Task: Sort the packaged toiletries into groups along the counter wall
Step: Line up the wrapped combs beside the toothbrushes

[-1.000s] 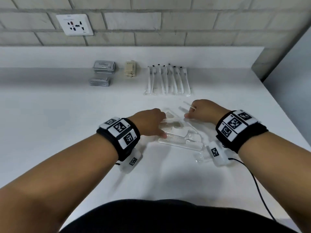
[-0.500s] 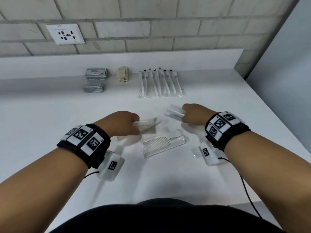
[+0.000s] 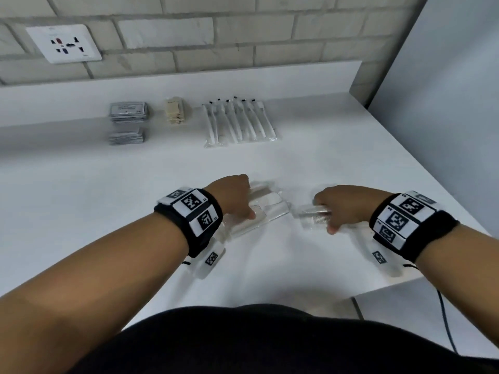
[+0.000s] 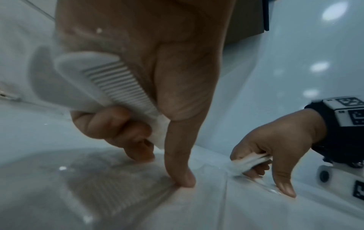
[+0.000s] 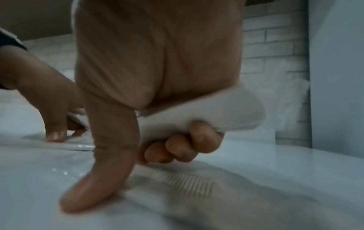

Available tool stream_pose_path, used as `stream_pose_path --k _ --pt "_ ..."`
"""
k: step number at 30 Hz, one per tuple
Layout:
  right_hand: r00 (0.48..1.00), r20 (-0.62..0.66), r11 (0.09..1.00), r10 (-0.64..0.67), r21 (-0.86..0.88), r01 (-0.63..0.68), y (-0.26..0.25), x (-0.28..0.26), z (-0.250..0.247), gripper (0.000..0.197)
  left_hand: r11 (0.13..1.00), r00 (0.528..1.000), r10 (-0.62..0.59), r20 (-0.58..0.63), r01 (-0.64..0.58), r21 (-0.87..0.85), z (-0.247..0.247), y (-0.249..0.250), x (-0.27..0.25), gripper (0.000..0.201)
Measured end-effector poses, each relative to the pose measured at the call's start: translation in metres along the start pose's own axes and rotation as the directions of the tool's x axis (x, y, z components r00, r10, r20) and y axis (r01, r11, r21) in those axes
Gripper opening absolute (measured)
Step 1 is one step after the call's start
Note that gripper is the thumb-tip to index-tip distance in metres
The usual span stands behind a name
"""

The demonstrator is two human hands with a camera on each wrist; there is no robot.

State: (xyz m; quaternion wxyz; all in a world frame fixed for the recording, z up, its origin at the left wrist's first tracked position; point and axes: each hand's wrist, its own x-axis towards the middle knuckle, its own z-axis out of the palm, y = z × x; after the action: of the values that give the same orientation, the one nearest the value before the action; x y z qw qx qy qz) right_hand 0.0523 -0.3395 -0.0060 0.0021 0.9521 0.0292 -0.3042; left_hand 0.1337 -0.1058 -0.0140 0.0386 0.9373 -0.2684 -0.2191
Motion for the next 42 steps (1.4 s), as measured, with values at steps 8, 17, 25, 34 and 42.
stream_pose_path --k 8,17,25,34,42 --pt "0.962 -0.177 0.975 -0.210 0.040 0.220 -0.044 -0.015 -0.007 0.017 0.995 0.998 -0.032 0.047 0.037 -0.094 -0.005 -0.009 -0.003 0.021" --pt "0.901 -0.245 0.933 -0.359 -0.114 0.341 -0.111 0.019 0.000 0.033 0.875 0.964 -0.246 -0.095 0.179 -0.449 -0.022 -0.063 -0.032 0.017" --pt "0.961 -0.005 0.960 -0.278 0.009 0.278 -0.091 0.037 -0.010 0.036 0.724 0.933 -0.336 -0.128 0.169 -0.668 -0.019 -0.064 -0.030 0.014" --pt "0.949 -0.311 0.709 0.046 0.680 0.188 0.026 0.030 -0.045 0.025 0.377 0.950 -0.301 -0.088 0.034 -0.926 -0.033 0.018 0.040 0.021" --pt "0.951 -0.173 0.365 0.255 0.928 0.071 0.155 0.103 -0.076 0.067 0.318 0.910 -0.408 -0.076 0.064 -0.946 -0.050 0.109 0.166 0.018"
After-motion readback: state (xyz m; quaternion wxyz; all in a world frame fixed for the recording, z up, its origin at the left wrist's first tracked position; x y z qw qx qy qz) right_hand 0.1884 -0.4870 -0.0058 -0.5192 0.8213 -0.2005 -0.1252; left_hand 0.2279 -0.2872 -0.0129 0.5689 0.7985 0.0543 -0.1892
